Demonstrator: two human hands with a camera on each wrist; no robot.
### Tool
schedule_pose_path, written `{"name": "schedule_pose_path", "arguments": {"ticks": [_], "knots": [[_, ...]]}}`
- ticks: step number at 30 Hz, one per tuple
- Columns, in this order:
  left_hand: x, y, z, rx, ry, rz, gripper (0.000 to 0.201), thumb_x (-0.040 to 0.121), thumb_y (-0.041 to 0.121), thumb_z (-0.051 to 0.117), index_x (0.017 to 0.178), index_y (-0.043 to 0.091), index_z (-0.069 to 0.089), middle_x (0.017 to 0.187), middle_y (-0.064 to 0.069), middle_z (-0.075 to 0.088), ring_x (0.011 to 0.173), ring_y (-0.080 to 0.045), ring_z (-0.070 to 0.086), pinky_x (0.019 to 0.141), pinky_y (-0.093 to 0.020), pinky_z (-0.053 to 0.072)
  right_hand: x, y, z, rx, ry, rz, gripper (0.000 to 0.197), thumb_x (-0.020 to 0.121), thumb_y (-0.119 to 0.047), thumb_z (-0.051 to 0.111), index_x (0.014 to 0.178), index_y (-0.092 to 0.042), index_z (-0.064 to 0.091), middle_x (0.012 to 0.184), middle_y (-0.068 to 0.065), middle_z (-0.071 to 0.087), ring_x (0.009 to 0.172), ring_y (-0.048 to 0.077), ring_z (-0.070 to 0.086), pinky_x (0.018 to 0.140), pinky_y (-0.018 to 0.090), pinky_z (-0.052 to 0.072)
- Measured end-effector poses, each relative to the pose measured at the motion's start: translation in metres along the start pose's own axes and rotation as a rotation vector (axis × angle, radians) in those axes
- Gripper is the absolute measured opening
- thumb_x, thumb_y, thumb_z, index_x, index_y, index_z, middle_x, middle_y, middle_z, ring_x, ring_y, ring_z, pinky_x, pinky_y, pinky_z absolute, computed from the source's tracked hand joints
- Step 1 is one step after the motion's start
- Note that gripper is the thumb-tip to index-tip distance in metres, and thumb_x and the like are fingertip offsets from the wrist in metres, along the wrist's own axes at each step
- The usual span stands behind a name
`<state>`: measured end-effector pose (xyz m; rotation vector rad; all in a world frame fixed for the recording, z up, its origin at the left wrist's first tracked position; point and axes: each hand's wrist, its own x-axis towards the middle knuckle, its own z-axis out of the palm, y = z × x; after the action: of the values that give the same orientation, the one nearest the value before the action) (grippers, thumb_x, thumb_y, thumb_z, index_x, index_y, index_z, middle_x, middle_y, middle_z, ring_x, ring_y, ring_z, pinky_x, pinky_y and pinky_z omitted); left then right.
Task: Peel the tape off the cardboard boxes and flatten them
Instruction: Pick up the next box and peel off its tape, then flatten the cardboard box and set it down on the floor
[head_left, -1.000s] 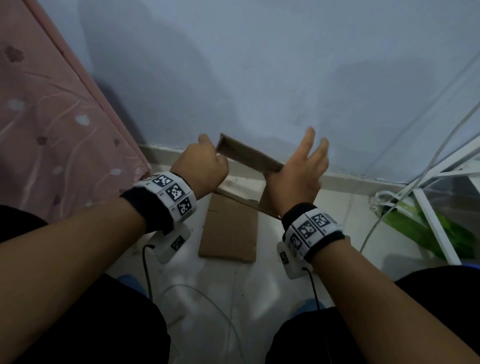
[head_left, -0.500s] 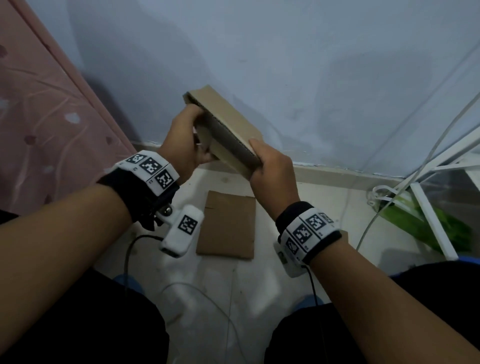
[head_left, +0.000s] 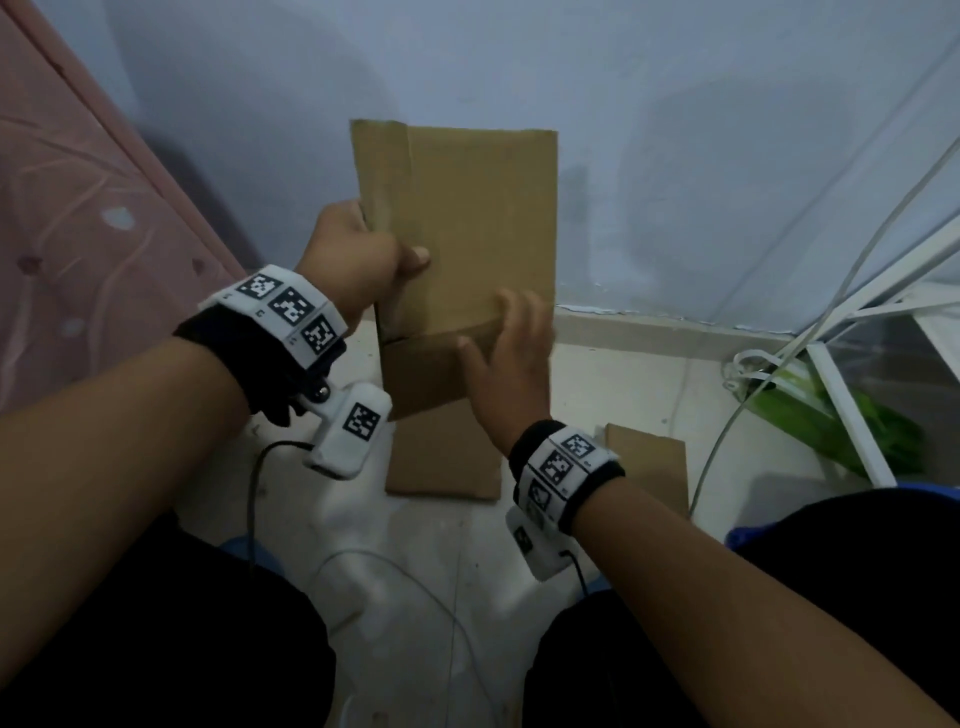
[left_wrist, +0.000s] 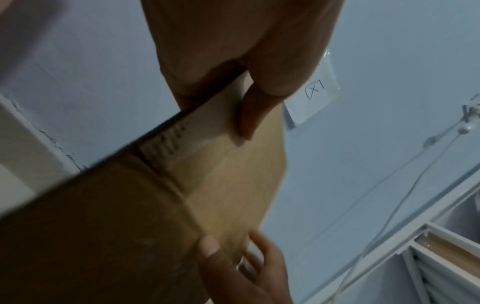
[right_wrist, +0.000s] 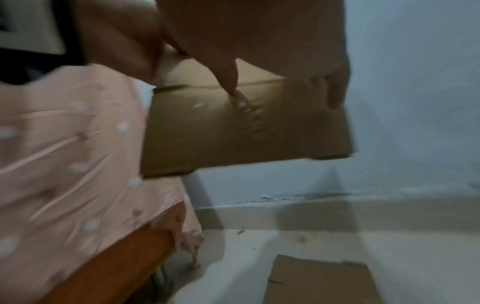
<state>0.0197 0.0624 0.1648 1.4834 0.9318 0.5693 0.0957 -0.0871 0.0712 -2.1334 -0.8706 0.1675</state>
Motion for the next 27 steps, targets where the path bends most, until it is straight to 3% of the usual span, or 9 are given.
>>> {"name": "schedule_pose_path", "arguments": {"ticks": [3, 5, 7, 9, 12, 14, 18, 22, 27], "knots": [[0.001, 0.005, -0.012, 0.208, -0.173, 0.017, 0.037, 0.078, 0.001, 0.08, 0.113, 0.007, 0.071, 0.105, -0.006, 0.076, 0.097, -0.026, 0.073, 0.087, -0.044, 0.059, 0.016, 0.024, -0.012, 0.287, 0.103, 0.457, 0.114, 0.08, -0.044, 0.084, 0.162, -0.017, 0.011, 0.168, 0.011, 0.019, 0.154, 0.029, 0.02, 0.123, 0.051, 0.027], [0.002, 0.005, -0.02, 0.267, -0.267, -0.039, 0.037, 0.081, 0.001, 0.079, 0.115, 0.008, 0.069, 0.107, -0.005, 0.076, 0.097, -0.023, 0.072, 0.082, -0.036, 0.058, 0.025, 0.041, -0.02, 0.687, 0.006, 0.582, 0.096, 0.083, -0.035, 0.084, 0.159, -0.013, 0.029, 0.156, 0.013, 0.047, 0.142, 0.031, 0.046, 0.109, 0.047, 0.046], [0.008, 0.0, -0.022, 0.267, -0.293, -0.087, 0.037, 0.083, 0.001, 0.077, 0.117, 0.009, 0.068, 0.11, -0.005, 0.074, 0.099, -0.023, 0.071, 0.079, -0.032, 0.055, 0.03, 0.046, -0.023, 0.795, -0.142, 0.578, 0.05, 0.092, -0.026, 0.075, 0.137, -0.007, 0.062, 0.128, 0.011, 0.072, 0.12, 0.033, 0.067, 0.091, 0.041, 0.058], [0.014, -0.013, -0.021, 0.356, -0.18, -0.069, 0.033, 0.083, 0.005, 0.078, 0.114, 0.009, 0.069, 0.107, -0.006, 0.073, 0.099, -0.026, 0.069, 0.083, -0.036, 0.055, 0.031, 0.042, -0.018, 0.662, -0.148, 0.479, 0.03, 0.088, -0.035, 0.077, 0.109, -0.013, 0.076, 0.108, 0.007, 0.078, 0.103, 0.028, 0.074, 0.09, 0.046, 0.061], [0.017, -0.04, -0.011, 0.545, 0.075, -0.002, 0.019, 0.084, 0.006, 0.072, 0.103, 0.005, 0.068, 0.101, -0.011, 0.07, 0.096, -0.032, 0.066, 0.082, -0.038, 0.054, 0.03, 0.028, -0.013, 0.245, -0.069, 0.307, 0.033, 0.087, -0.046, 0.075, 0.067, -0.023, 0.062, 0.071, -0.005, 0.066, 0.07, 0.013, 0.063, 0.065, 0.031, 0.051], [0.008, -0.049, -0.002, 0.613, 0.123, 0.07, 0.007, 0.083, 0.003, 0.063, 0.089, 0.006, 0.063, 0.094, -0.014, 0.066, 0.092, -0.035, 0.064, 0.073, -0.036, 0.048, 0.026, 0.021, -0.011, -0.067, 0.01, 0.155, 0.038, 0.097, -0.04, 0.066, 0.073, -0.012, 0.058, 0.074, -0.003, 0.058, 0.07, 0.019, 0.055, 0.063, 0.03, 0.039], [-0.007, -0.044, 0.017, 0.769, 0.097, 0.26, 0.007, 0.087, 0.001, 0.053, 0.086, 0.007, 0.052, 0.104, -0.024, 0.064, 0.099, -0.043, 0.059, 0.074, -0.035, 0.04, 0.026, 0.015, -0.017, -0.513, 0.075, -0.148, 0.021, 0.104, -0.02, 0.051, 0.097, -0.006, 0.065, 0.09, 0.012, 0.067, 0.084, 0.031, 0.064, 0.069, 0.033, 0.037], [0.007, -0.051, 0.028, 0.663, 0.097, 0.27, 0.01, 0.086, 0.005, 0.06, 0.095, 0.007, 0.057, 0.103, -0.013, 0.063, 0.095, -0.03, 0.059, 0.067, -0.026, 0.038, 0.038, 0.037, -0.017, -0.174, 0.052, 0.108, 0.025, 0.101, -0.03, 0.053, 0.101, -0.007, 0.063, 0.102, 0.014, 0.069, 0.095, 0.034, 0.063, 0.078, 0.038, 0.048], [0.041, -0.117, 0.023, 0.301, 0.236, 0.002, 0.038, 0.071, 0.032, 0.088, 0.096, 0.018, 0.064, 0.096, -0.001, 0.067, 0.085, -0.017, 0.062, 0.07, -0.026, 0.047, 0.047, 0.085, 0.014, 0.191, -0.171, 0.528, 0.025, 0.086, -0.031, 0.062, 0.102, -0.012, 0.067, 0.107, 0.008, 0.071, 0.1, 0.032, 0.067, 0.093, 0.049, 0.056]]}}
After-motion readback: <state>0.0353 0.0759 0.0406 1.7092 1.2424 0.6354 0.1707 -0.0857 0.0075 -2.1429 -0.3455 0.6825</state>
